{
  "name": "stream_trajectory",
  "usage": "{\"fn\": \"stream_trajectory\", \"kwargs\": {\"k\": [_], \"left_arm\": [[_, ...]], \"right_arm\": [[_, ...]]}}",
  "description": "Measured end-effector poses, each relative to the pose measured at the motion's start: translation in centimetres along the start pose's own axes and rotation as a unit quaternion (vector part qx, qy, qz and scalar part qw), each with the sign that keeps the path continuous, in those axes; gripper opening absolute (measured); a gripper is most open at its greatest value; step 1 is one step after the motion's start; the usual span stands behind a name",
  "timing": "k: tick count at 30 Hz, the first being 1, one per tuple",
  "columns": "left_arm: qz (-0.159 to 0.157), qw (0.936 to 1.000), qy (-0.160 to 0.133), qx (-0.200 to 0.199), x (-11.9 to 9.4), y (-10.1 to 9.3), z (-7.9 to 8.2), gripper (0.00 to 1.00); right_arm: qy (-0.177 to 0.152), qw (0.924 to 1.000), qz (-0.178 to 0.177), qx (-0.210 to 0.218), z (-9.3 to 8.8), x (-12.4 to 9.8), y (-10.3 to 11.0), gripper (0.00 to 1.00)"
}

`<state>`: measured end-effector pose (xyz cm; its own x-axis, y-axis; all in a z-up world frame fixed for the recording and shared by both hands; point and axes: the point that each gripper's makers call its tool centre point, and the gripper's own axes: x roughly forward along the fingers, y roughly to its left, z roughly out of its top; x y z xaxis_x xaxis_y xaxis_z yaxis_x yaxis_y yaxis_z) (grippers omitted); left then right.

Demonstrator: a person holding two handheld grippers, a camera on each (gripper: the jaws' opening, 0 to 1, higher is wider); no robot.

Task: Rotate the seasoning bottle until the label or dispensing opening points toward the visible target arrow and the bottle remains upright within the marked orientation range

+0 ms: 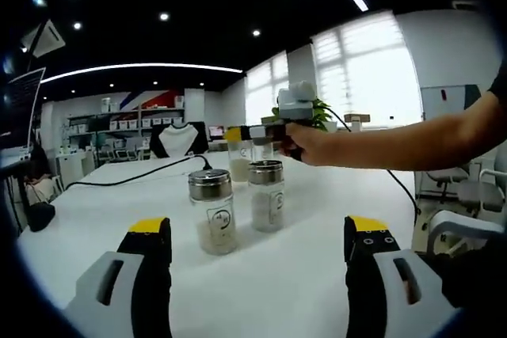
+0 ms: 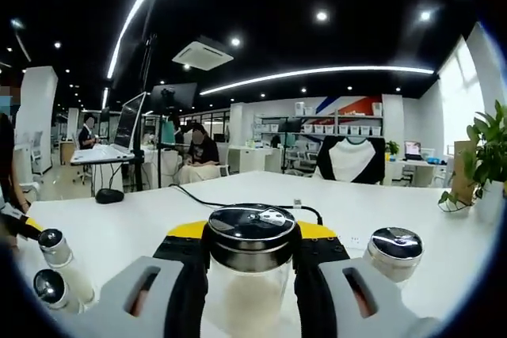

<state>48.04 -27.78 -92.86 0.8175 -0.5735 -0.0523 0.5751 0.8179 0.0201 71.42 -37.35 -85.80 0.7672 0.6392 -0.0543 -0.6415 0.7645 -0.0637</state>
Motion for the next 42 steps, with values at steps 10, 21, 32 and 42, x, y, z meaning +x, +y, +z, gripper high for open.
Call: {"fn": "stream_trajectory", "kwargs": {"k": [10,21,32,42], "left_arm": [[-0.032,0.9981,0.013,0.052,0.5,-2.0,-0.3,1.0],[-0.068,0.9954,0.004,0.067,0.9,-4.2,-0.1,0.95],[-0.085,0.9945,-0.023,0.058,1.0,-5.6,0.8,0.89],[-0.105,0.9912,-0.051,0.063,1.0,-7.4,1.8,0.83]], "right_arm": [[-0.004,0.9997,0.017,-0.016,0.1,-2.9,1.9,0.38],[-0.022,0.9995,0.021,0.005,0.7,-7.4,3.0,0.38],[-0.019,0.9993,0.03,0.008,0.3,-11.7,4.9,0.38],[-0.039,0.9978,0.05,0.02,1.0,-14.4,6.9,0.38]]}}
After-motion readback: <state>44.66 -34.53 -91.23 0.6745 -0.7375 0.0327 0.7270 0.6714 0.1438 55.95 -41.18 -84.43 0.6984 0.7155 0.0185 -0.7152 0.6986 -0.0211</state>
